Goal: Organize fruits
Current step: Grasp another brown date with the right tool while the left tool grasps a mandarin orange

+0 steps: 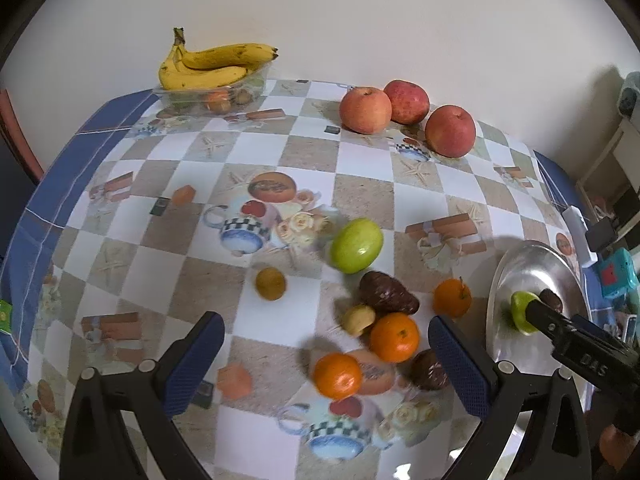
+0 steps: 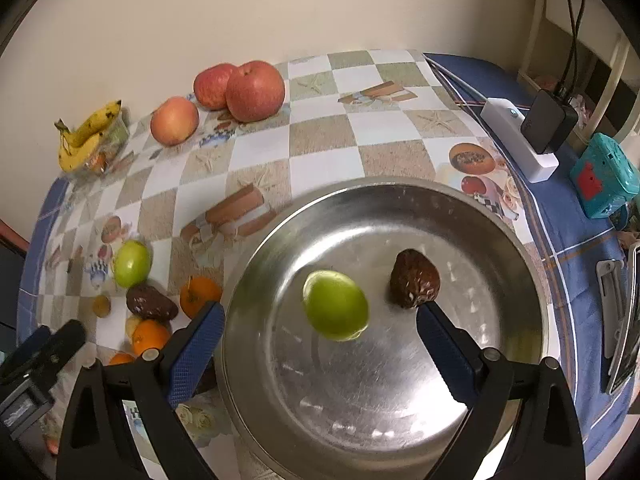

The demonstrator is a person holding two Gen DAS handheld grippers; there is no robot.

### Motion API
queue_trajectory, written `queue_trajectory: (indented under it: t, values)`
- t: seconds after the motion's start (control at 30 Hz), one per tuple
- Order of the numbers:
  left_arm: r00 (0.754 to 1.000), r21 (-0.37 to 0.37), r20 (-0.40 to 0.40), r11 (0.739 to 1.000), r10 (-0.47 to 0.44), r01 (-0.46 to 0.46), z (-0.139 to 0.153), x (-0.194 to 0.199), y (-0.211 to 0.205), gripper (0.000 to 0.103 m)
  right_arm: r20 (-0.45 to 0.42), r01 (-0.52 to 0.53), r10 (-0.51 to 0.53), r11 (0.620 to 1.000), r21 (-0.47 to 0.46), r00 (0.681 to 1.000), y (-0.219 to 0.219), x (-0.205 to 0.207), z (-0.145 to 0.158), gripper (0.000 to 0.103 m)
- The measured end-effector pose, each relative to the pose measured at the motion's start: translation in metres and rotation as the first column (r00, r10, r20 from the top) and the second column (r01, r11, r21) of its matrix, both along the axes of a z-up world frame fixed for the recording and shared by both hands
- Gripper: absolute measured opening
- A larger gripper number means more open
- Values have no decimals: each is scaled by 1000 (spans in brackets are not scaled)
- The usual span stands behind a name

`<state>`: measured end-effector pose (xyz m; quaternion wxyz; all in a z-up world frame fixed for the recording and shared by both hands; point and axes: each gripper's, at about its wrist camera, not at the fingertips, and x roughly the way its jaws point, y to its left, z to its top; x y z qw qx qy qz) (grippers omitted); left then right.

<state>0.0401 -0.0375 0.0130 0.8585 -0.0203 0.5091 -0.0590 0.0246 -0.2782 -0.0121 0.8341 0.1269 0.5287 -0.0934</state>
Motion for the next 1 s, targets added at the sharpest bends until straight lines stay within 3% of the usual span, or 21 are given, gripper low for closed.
queue_trajectory:
  t: [0.37, 0.57, 0.8, 1.0]
  values:
    - [995, -99, -37, 990, 93, -96, -1, 6, 33, 103, 22, -28, 28, 999, 16, 999, 20, 4, -2, 97]
    - [993, -109, -56, 988, 107, -112, -4, 9, 37, 103, 25, 4, -6, 996, 88, 1000, 16, 1, -4, 97]
    - [991, -110, -45, 986, 124, -128, -7, 13, 40, 103, 52, -37, 30, 988, 150, 998, 23, 3, 2, 97]
    - [981, -195, -157, 970, 116, -146, -24, 17, 45, 102, 41, -114, 109, 979, 171, 993, 43, 3, 3, 92]
